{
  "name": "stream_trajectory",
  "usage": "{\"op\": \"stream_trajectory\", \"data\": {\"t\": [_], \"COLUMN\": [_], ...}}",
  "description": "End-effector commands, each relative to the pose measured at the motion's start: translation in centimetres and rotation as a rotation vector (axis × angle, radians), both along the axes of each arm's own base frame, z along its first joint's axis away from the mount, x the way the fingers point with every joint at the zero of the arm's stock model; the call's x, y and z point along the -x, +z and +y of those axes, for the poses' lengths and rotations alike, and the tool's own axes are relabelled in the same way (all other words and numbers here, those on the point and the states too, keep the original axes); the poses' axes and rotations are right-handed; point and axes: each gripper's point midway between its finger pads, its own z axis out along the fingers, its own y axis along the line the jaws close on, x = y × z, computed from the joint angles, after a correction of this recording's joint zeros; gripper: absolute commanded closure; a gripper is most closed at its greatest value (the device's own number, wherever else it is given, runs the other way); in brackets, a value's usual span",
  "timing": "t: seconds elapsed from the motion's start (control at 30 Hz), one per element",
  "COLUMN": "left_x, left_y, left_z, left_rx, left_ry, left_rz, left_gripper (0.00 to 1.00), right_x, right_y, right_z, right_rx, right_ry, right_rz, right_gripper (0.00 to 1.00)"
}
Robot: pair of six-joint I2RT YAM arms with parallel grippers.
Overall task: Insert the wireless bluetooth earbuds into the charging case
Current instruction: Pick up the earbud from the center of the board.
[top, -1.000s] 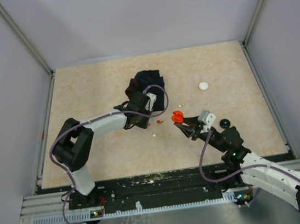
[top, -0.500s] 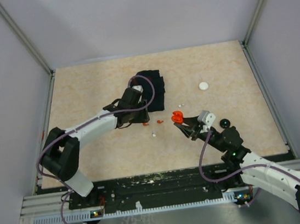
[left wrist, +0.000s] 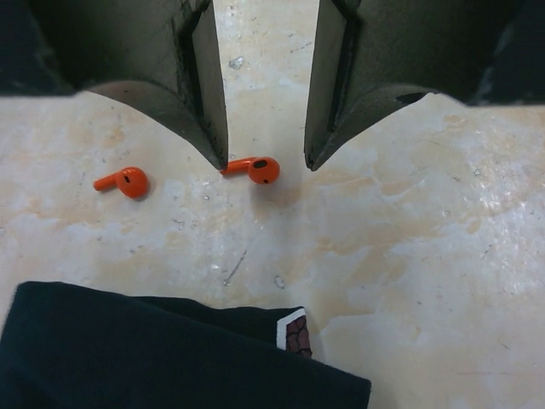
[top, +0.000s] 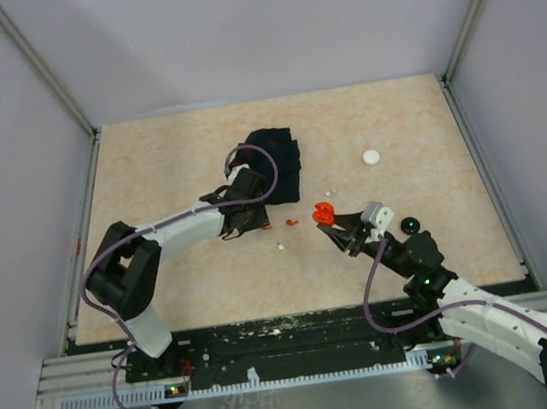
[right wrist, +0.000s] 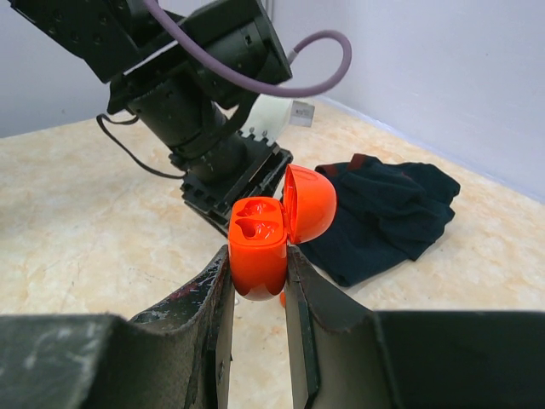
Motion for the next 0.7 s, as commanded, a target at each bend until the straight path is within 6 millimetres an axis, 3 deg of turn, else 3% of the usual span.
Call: {"op": "stream_trajectory", "data": {"t": [0.0,0.37,0.67], "left_x": [-0.4,-0.2,0.7], "left_y": [-0.8,-2.1,-2.6], "left_z": [0.1,-0.4,0.1], "left_rx": [-0.059,-0.13,-0.187], "left_ry": [0.039,0.016,0.002], "left_rz": [-0.005,0.0,0.008], "left_gripper": [0.55,0.67,0.7], "right_x": [0.3,0.3,0.4], "right_y": [1.9,1.8,1.9], "right_z": [-0.2,-0.2,-0.1], "right_rx": [-0.056,-0.054,-0.057], "right_ry": [0.005,0.005,0.01], "right_rz": [-0.05,-0.048,-0.051], "right_gripper": [1.0,1.0,1.0]}}
